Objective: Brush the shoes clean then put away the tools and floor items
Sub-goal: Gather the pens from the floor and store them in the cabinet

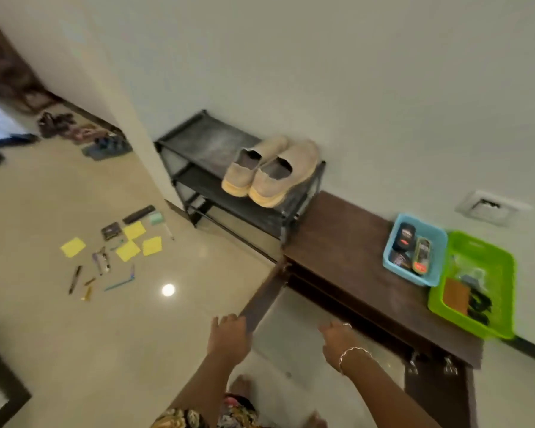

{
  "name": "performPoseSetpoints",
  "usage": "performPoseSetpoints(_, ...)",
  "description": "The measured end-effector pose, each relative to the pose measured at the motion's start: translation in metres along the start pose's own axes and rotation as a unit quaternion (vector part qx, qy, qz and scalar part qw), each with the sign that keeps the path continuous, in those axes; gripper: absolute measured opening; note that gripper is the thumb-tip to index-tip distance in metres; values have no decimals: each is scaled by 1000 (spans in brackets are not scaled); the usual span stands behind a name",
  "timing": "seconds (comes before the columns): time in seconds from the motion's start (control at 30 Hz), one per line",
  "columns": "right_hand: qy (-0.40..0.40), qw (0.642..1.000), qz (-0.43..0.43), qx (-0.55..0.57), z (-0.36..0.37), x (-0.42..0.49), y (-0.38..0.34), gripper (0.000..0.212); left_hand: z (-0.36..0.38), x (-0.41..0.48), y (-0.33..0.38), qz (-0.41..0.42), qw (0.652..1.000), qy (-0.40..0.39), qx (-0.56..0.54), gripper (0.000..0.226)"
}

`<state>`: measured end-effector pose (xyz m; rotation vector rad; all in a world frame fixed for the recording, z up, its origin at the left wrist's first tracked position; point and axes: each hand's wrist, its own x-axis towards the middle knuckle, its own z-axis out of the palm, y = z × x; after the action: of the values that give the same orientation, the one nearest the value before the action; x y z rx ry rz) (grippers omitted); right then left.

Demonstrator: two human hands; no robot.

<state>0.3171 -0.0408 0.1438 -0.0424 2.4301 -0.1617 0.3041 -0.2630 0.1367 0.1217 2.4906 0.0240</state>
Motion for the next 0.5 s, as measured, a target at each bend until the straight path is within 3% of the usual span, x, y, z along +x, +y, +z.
performPoseSetpoints(0.2, 23, 996, -78, -42, -46, 21, -122, 40, -35, -29, -103, -75, 984, 27, -156, 41)
performPoseSetpoints(0.5, 12, 981, -178, -76, -63, 81, -379, 39, -62, -53, -341, -168, 942, 45, -287, 42)
